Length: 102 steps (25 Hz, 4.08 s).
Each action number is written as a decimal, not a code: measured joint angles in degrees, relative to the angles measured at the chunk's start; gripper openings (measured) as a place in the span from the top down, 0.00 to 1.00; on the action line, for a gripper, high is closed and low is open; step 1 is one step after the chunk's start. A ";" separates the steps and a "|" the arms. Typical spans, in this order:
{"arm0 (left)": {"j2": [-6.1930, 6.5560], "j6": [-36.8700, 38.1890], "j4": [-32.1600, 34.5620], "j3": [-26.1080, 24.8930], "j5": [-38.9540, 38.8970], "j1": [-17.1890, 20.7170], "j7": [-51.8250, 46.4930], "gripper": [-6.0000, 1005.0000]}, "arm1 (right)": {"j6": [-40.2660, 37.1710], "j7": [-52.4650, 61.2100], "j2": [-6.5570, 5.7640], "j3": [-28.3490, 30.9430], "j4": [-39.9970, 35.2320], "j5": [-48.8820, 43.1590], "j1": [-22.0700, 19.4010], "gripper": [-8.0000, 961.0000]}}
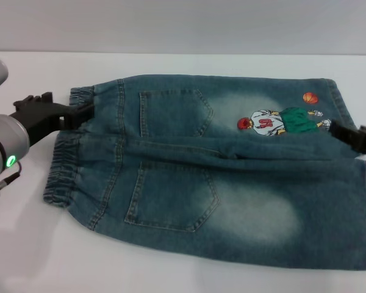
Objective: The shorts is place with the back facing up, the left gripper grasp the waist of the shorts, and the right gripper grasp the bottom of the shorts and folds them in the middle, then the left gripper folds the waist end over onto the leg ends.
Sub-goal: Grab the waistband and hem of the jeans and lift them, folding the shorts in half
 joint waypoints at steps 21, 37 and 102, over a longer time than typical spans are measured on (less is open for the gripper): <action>-1.49 -39.11 -10.66 -12.17 0.05 -3.86 4.48 0.17 | 33.34 1.88 0.87 20.36 8.25 4.51 0.60 0.37; -1.56 -48.45 -5.61 -13.18 2.21 -7.88 1.66 0.17 | 32.95 1.78 0.92 20.36 7.93 4.22 1.14 0.37; -1.65 -52.97 -2.78 -11.49 5.61 -12.79 0.02 0.17 | 32.66 0.26 0.91 20.20 6.22 3.75 2.61 0.37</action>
